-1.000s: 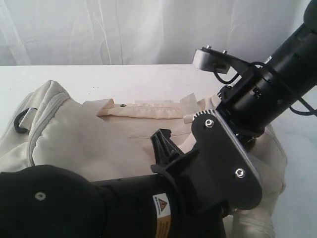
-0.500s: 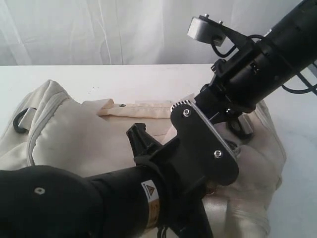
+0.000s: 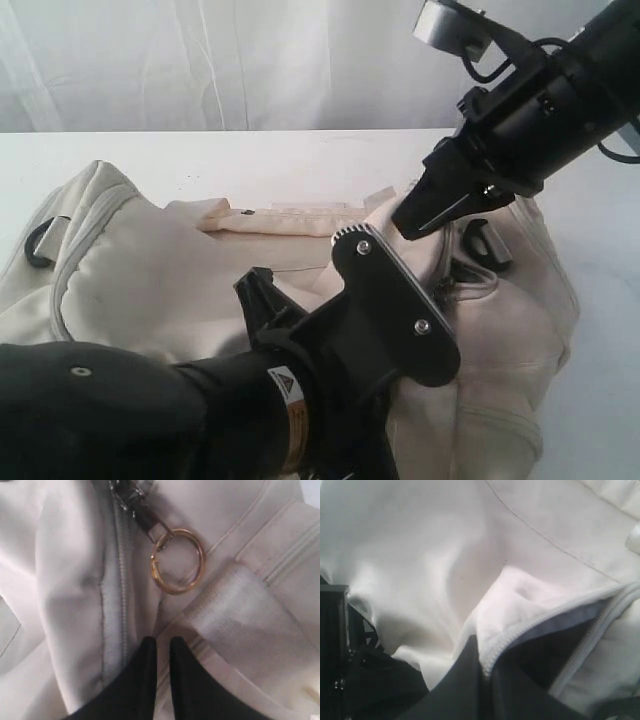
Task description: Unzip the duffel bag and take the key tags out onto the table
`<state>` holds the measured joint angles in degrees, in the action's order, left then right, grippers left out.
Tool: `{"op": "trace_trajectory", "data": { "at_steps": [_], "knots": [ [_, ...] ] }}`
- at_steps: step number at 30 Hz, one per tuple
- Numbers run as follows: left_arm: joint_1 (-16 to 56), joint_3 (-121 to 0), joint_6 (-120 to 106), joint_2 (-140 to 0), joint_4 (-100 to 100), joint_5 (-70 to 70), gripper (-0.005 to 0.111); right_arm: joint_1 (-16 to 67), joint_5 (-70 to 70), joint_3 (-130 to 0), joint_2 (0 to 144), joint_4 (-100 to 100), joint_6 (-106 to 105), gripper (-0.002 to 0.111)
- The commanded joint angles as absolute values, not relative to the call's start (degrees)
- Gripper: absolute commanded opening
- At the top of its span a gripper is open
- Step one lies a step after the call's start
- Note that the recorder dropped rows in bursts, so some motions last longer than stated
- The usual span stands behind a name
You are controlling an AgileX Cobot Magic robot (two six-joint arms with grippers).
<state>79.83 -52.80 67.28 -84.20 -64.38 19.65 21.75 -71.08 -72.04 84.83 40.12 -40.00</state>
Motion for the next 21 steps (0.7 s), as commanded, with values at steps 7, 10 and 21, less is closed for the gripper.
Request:
{"op": "trace_trajectory", "data": {
  "at_steps": [7, 10, 21],
  "knots": [
    [80.1, -52.7, 67.0, -83.9, -70.6, 16.4, 0.017, 21.2, -70.0, -72.7, 84.1, 41.6, -40.7, 0.000],
    [80.1, -52.7, 67.3, -83.9, -73.2, 16.6, 0.026, 21.2, -70.0, -72.7, 84.1, 41.7, -40.7, 0.000],
    [80.0, -52.7, 72.6, -84.0, -78.7, 13.2, 0.064, 21.2, -70.0, -72.7, 84.1, 41.7, -40.7, 0.000]
  ]
}}
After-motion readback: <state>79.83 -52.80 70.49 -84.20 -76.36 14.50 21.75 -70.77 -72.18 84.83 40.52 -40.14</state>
